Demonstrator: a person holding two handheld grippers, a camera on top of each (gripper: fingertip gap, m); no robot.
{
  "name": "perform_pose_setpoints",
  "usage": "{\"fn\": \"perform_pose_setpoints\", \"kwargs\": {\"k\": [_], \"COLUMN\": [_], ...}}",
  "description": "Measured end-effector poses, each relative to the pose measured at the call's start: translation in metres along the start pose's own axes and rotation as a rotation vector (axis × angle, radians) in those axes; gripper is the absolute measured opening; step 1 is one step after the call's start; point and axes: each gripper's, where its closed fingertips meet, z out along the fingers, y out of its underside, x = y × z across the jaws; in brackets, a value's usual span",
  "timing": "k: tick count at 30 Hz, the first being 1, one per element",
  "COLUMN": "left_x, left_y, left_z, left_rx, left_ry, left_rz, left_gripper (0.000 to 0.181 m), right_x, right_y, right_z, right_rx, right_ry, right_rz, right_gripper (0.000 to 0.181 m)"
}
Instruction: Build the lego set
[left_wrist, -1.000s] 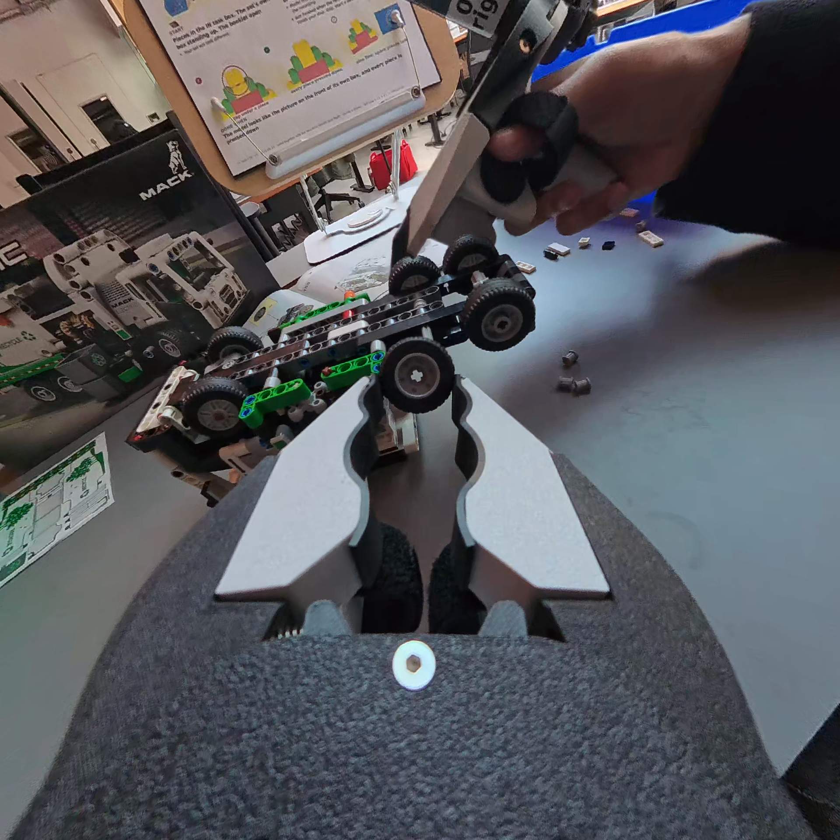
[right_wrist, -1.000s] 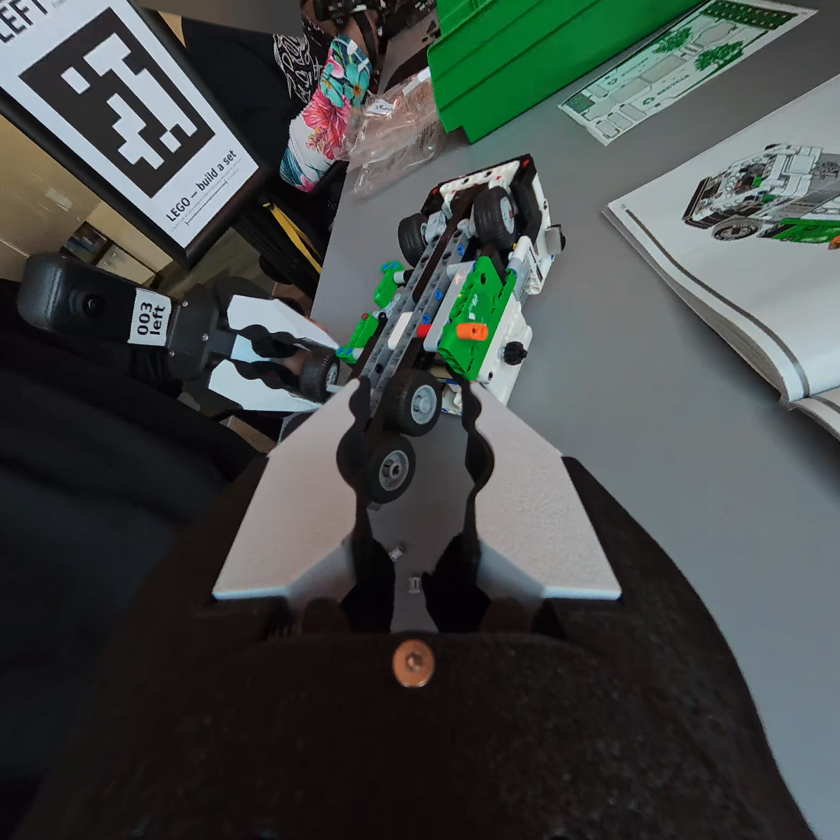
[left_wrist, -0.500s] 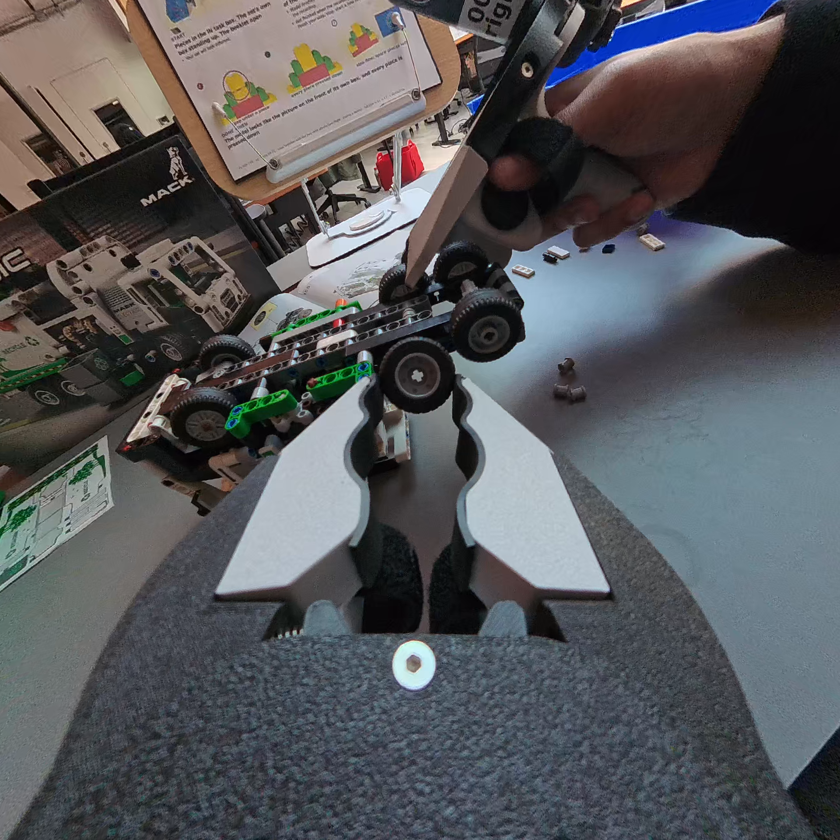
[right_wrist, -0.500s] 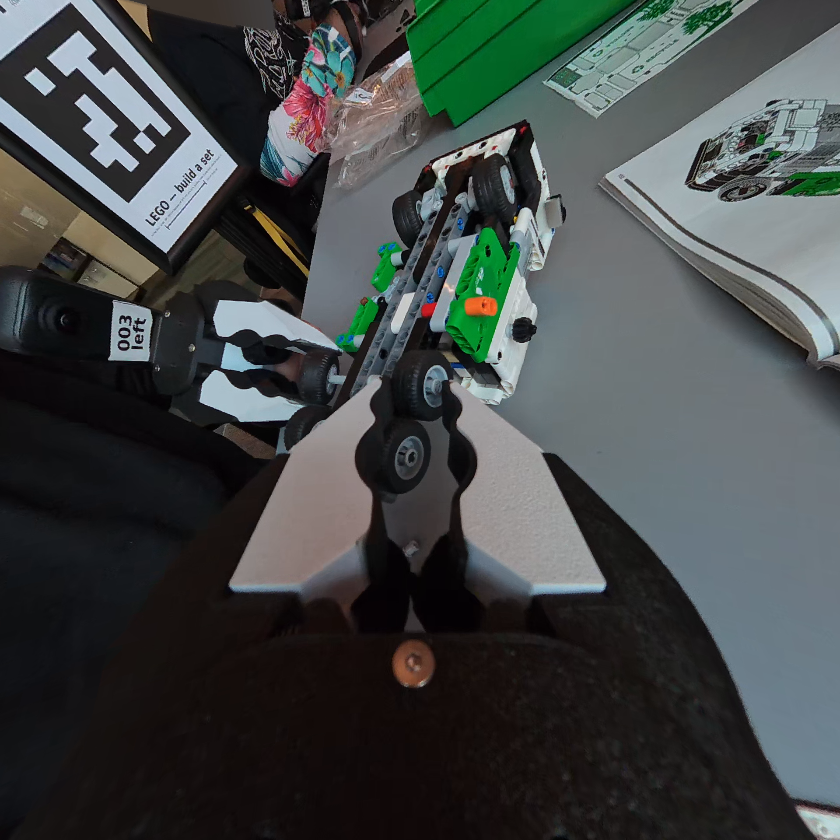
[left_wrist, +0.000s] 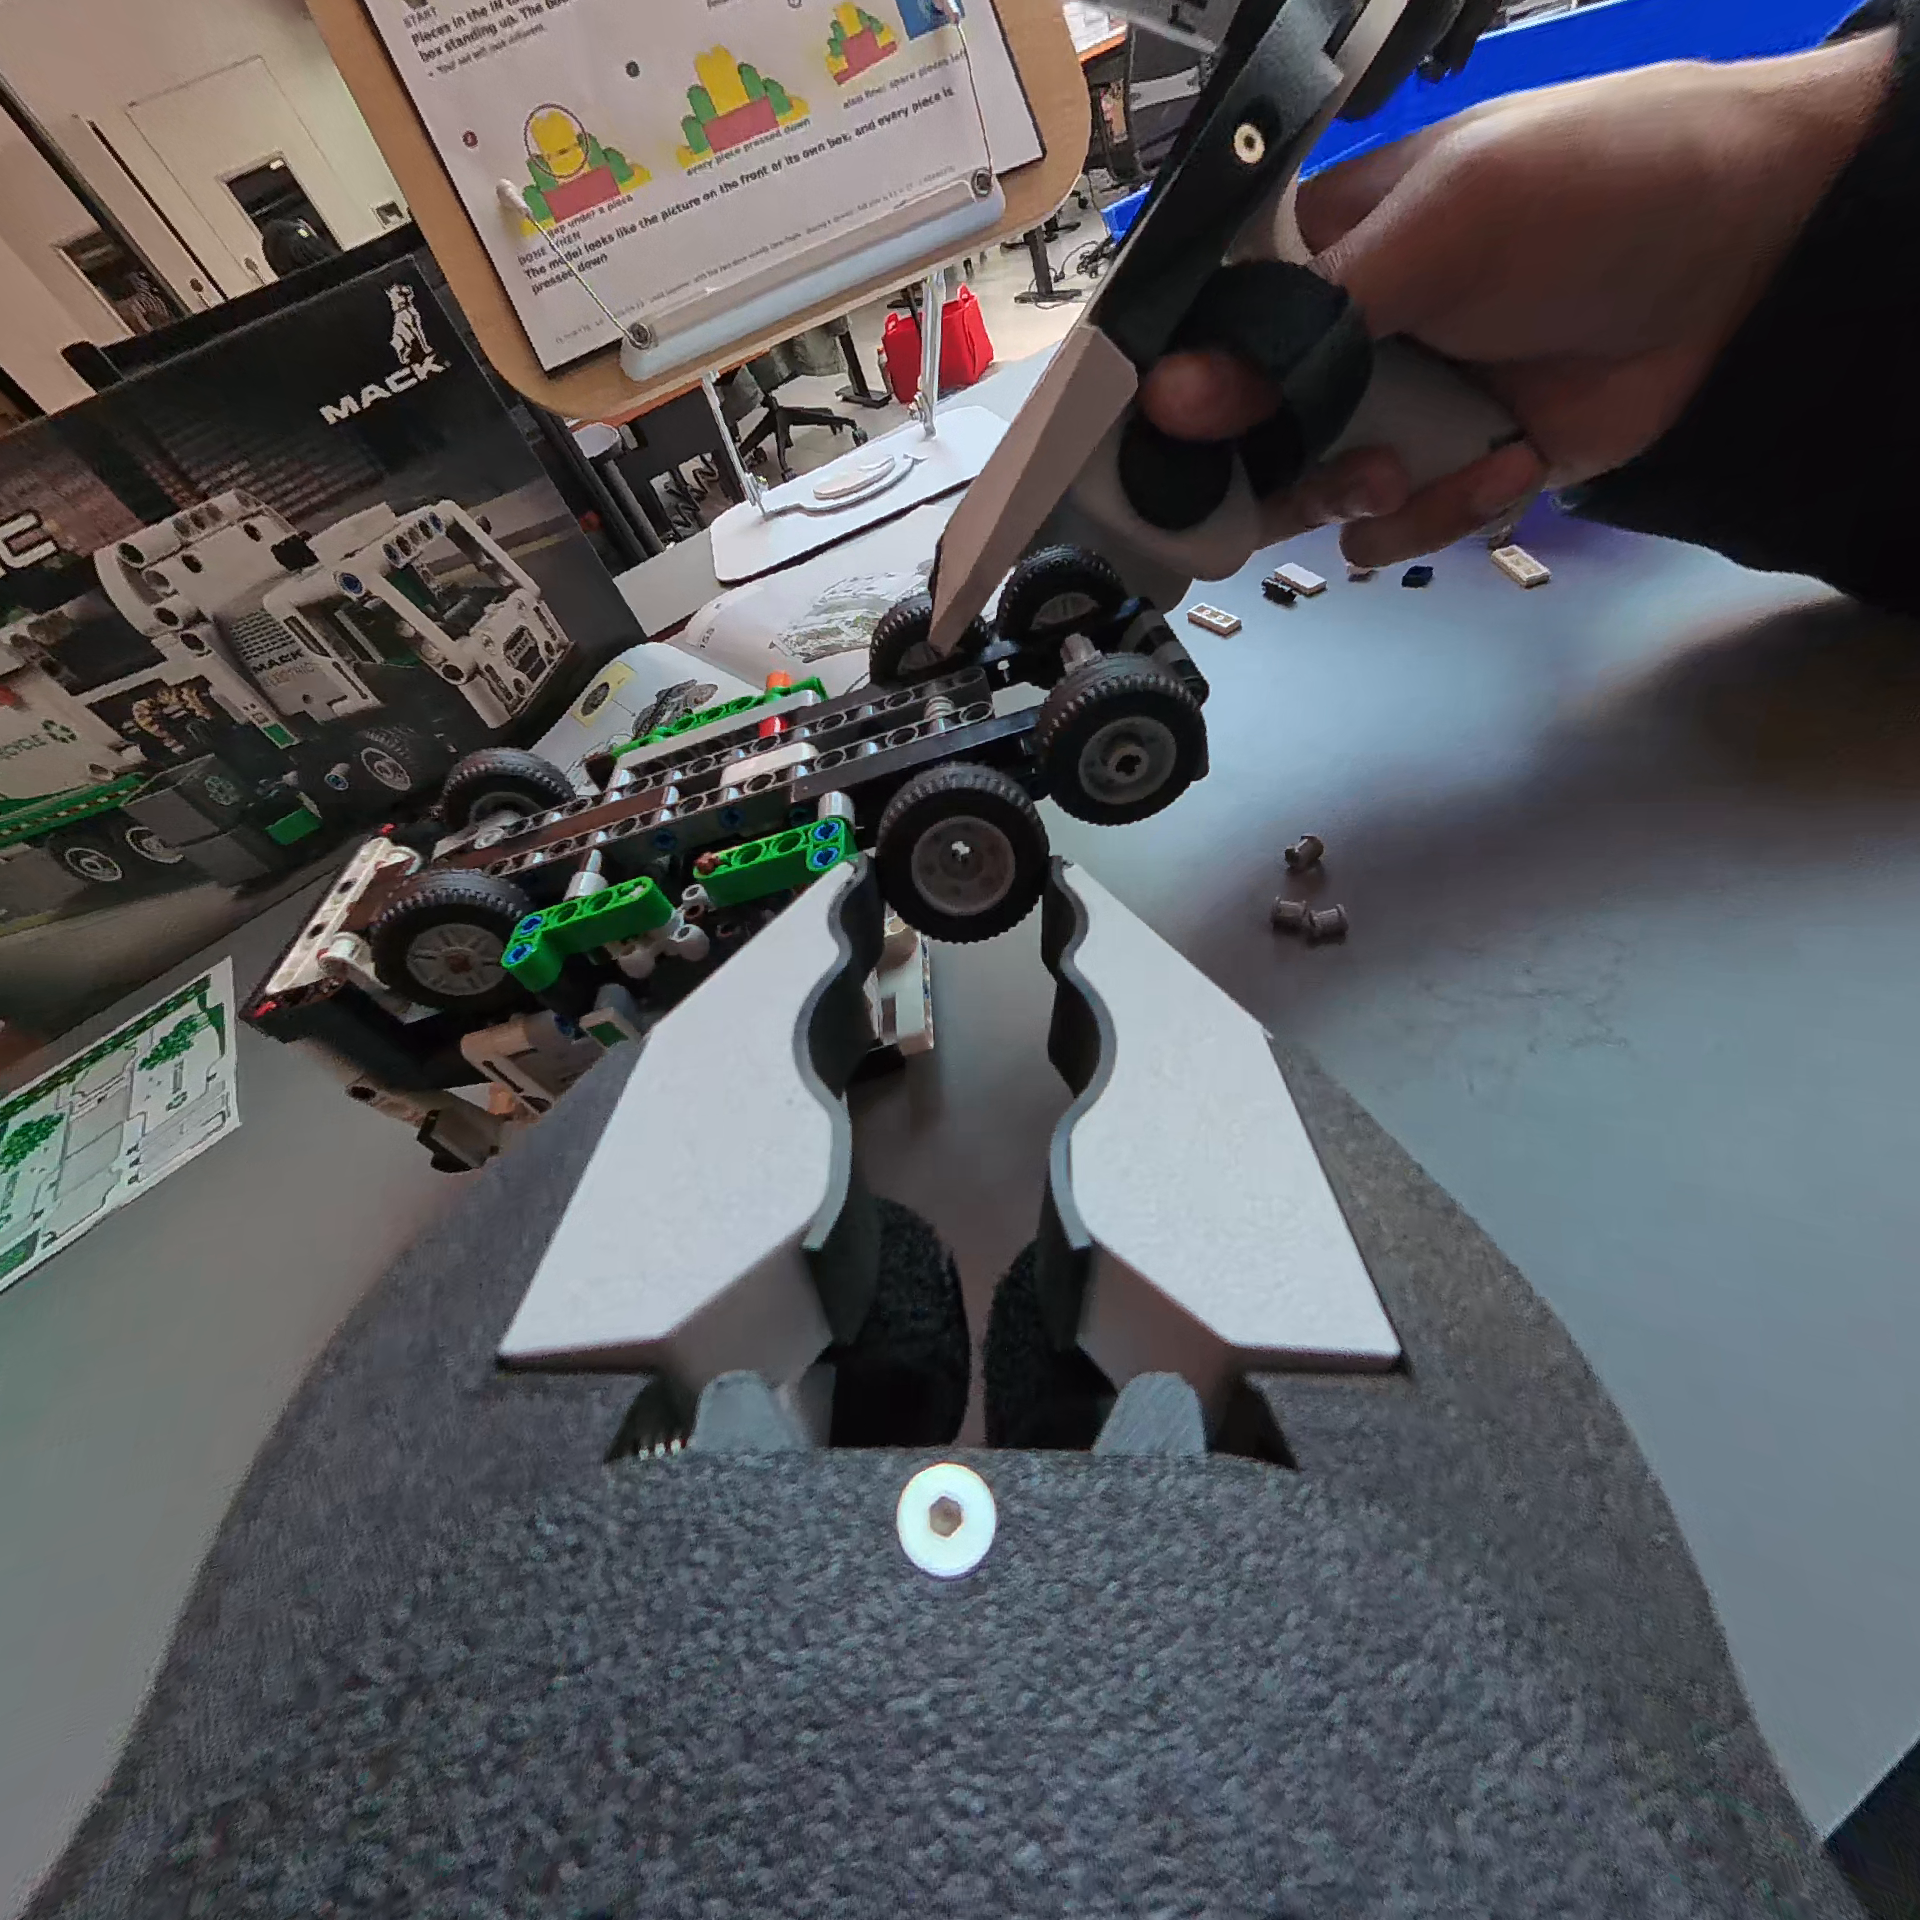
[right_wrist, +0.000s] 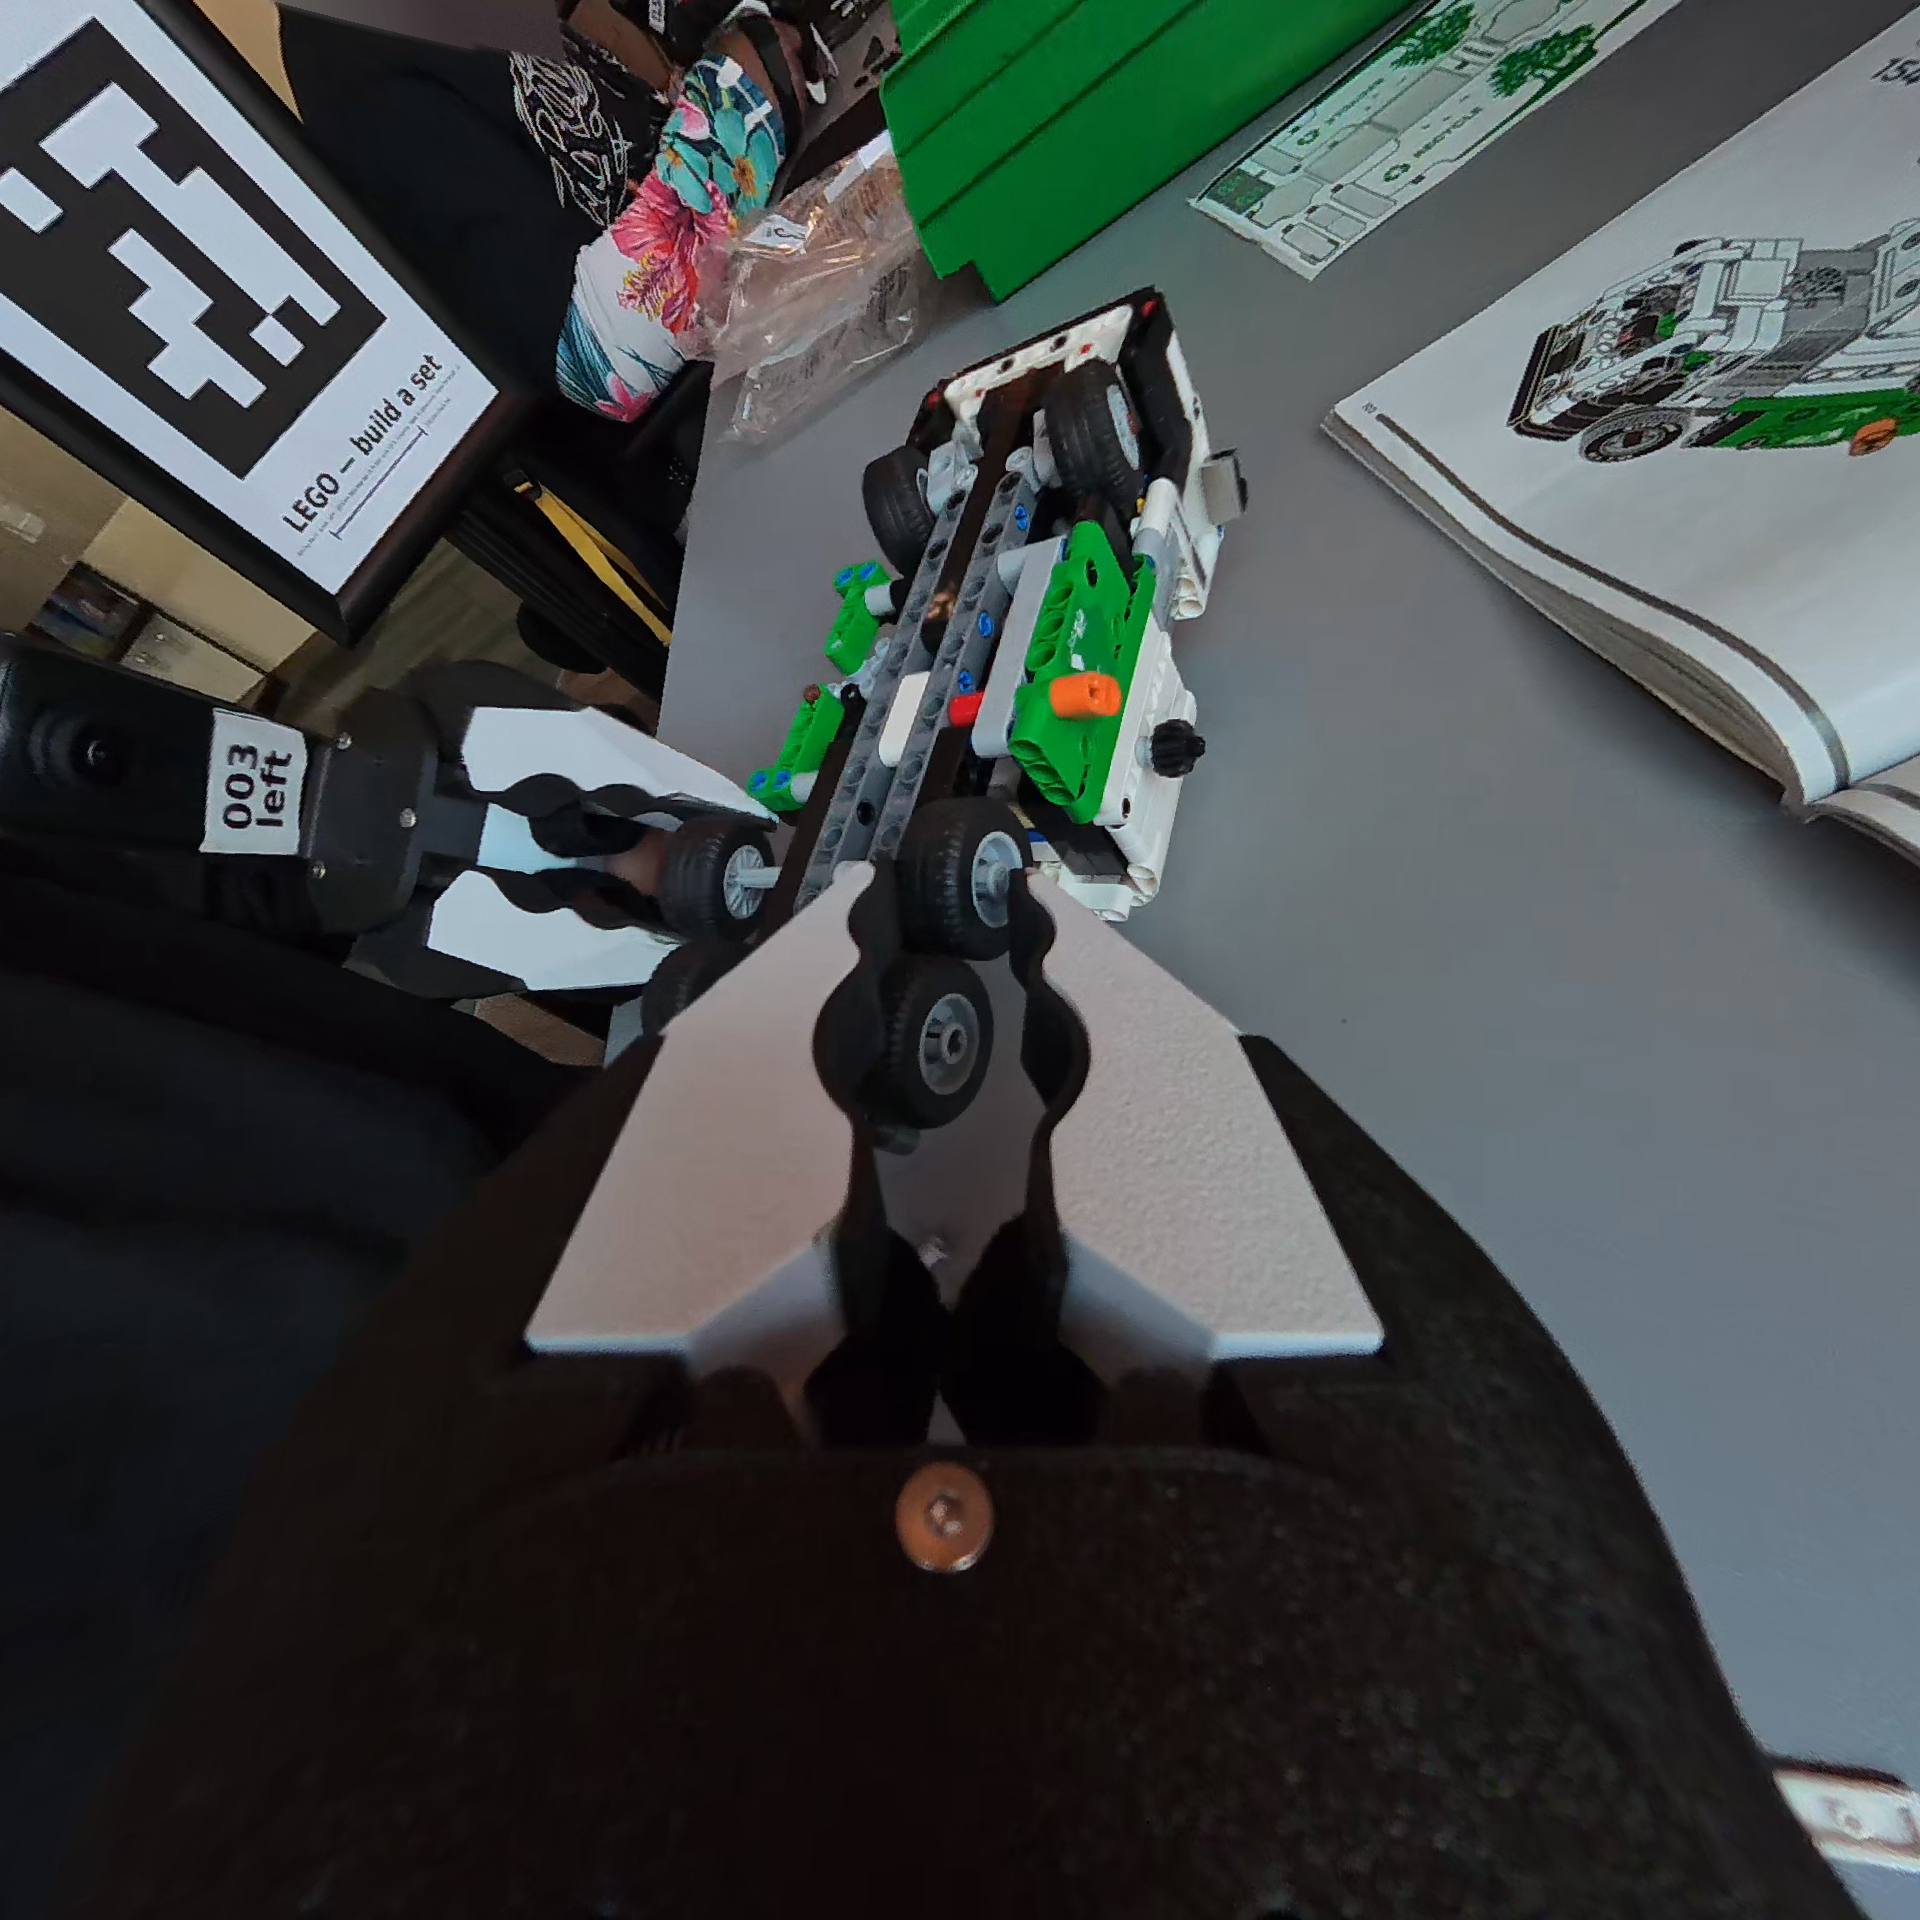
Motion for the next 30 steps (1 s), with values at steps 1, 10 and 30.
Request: {"fn": "perform_pose_setpoints", "kwargs": {"k": [1, 10, 30], "left_x": [0.000, -0.002, -0.005], "left_y": [0.000, 0.008, 0.018], "left_z": [0.001, 0.007, -0.005], "left_rx": [-0.004, -0.087, -0.250], "left_ry": [-0.007, -0.072, 0.101], "left_rz": [-0.013, -0.062, -0.106], "left_gripper": [0.029, 0.029, 0.000], "right_x": [0.001, 0.005, 0.003], "right_y": [-0.001, -0.001, -0.004], "right_z": [0.000, -0.001, 0.005], "right_rx": [0.005, 0.032, 0.050], "right_ry": [0.016, 0.199, 0.229], "right_rz": [-0.005, -0.063, -0.134], "right_gripper": [0.020, 0.019, 0.018]}}
